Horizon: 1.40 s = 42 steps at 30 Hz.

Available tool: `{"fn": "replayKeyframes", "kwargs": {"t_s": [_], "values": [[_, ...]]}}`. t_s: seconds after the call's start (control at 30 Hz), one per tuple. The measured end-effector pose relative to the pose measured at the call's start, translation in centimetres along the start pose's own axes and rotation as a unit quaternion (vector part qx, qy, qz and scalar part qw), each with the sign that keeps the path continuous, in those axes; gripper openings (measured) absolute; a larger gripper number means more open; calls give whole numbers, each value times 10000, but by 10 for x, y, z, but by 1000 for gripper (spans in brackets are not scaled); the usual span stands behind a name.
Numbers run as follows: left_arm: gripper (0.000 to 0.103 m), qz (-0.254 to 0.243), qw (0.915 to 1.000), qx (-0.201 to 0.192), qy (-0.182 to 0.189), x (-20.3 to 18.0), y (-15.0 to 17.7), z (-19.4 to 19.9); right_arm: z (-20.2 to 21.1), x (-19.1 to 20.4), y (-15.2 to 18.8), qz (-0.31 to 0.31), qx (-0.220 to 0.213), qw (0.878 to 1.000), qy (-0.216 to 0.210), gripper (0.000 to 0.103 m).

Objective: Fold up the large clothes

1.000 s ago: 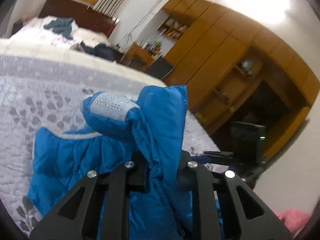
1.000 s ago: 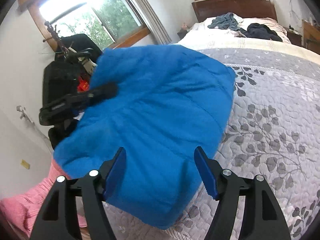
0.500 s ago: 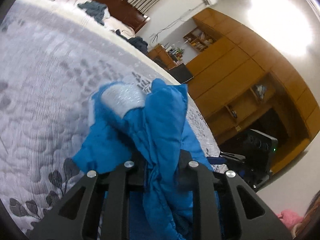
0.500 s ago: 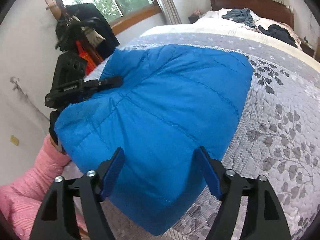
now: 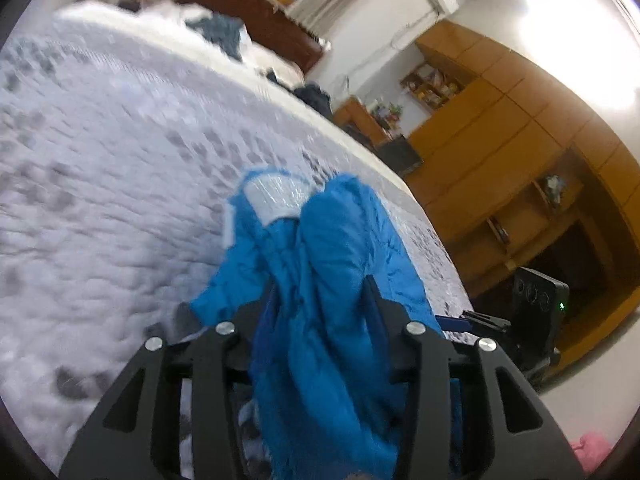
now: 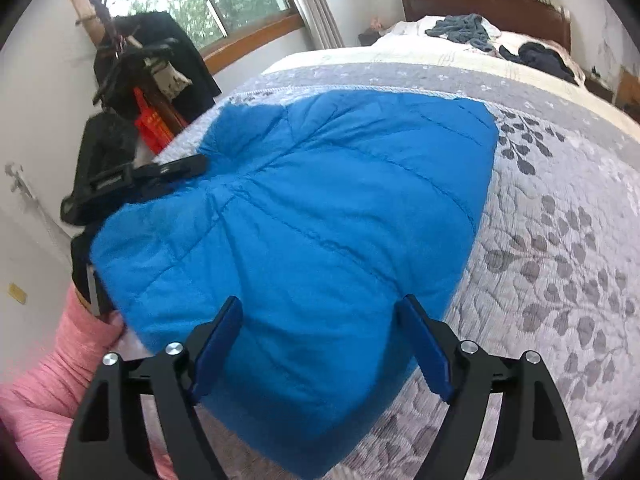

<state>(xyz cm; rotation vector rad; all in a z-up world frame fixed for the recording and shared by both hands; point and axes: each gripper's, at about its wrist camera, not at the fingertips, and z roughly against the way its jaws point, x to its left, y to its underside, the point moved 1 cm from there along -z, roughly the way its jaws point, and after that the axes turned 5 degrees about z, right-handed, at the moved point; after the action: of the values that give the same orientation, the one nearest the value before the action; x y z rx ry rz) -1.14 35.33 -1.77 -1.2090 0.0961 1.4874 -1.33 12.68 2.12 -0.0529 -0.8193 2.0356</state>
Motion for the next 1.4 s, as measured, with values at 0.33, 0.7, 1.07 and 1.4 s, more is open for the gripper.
{"fn": "replayKeyframes", "kwargs": {"t_s": [0.33, 0.7, 1.07, 1.4], "values": [[54, -909, 9958, -38, -34, -89, 58, 58, 27, -3, 14, -158, -84, 9998, -95, 82], [12, -286, 9979, 559, 128, -71, 61, 20, 17, 7, 20, -90, 14, 9997, -248, 82], [11, 653, 9938, 823, 357, 1, 95, 7, -5, 5, 23, 26, 251, 9997, -52, 87], [17, 520, 9948, 873, 118, -3, 101, 5, -14, -3, 27, -159, 347, 9991, -171, 90]]}}
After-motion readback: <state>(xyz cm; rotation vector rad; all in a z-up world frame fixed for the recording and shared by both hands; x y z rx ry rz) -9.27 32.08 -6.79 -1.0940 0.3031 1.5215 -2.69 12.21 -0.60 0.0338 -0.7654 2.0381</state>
